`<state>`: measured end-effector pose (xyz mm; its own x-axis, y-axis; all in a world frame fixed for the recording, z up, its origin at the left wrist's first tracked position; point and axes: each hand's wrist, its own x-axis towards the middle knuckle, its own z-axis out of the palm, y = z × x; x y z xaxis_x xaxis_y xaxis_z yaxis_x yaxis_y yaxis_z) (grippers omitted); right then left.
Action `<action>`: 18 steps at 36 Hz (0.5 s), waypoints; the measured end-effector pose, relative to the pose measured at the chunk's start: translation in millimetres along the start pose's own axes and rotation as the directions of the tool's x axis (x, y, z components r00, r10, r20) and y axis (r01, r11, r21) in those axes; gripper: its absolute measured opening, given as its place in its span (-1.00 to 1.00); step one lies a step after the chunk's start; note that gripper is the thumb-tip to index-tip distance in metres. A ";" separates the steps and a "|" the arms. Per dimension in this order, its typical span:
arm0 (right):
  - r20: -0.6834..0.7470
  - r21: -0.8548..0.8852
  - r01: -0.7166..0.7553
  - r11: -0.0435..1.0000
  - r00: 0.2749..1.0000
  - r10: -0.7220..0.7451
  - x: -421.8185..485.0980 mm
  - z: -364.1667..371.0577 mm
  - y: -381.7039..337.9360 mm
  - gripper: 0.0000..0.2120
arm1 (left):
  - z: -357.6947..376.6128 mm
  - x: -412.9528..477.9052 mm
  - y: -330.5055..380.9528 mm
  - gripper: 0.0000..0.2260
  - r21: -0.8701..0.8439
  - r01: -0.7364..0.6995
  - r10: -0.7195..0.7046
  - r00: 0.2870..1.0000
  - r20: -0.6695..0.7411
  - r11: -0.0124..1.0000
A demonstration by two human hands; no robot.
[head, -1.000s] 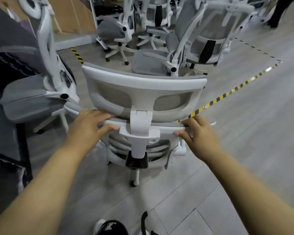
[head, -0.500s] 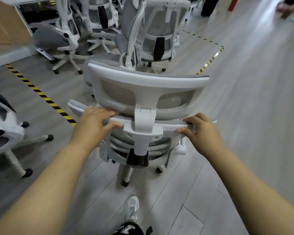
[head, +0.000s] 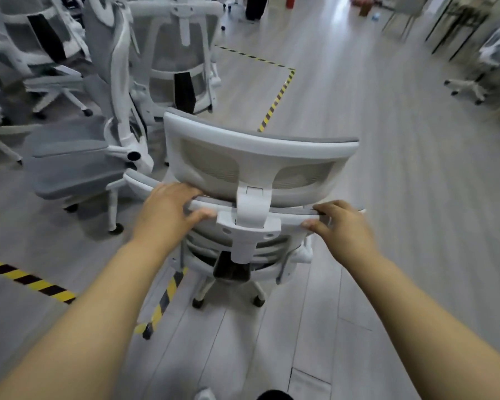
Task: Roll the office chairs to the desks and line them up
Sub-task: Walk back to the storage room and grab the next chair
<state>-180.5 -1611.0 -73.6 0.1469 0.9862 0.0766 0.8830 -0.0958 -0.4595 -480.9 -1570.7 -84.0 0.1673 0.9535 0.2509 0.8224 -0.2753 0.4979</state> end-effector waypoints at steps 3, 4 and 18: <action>-0.002 -0.010 -0.031 0.999 1.000 0.031 24.9 -0.2 13.4 -0.59 | 14.2 35.0 6.4 -0.66 0.000 0.021 -0.021 0.998 0.051 1.000; -0.003 -0.007 -0.041 0.999 0.999 0.041 33.8 -1.3 18.4 -0.58 | 20.1 46.7 7.6 -0.65 -0.004 0.012 -0.011 0.998 0.067 1.000; -0.021 0.001 -0.051 0.999 0.998 0.051 208.3 -32.7 114.1 -0.56 | 105.9 216.3 76.9 -0.69 -0.070 -0.007 0.010 0.999 0.051 0.998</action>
<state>-34.6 -1420.9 -81.1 0.2012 0.9769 0.0721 0.8740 -0.1458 -0.4635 -323.9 -1372.6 -79.4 0.2036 0.9556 0.2130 0.7810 -0.2898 0.5533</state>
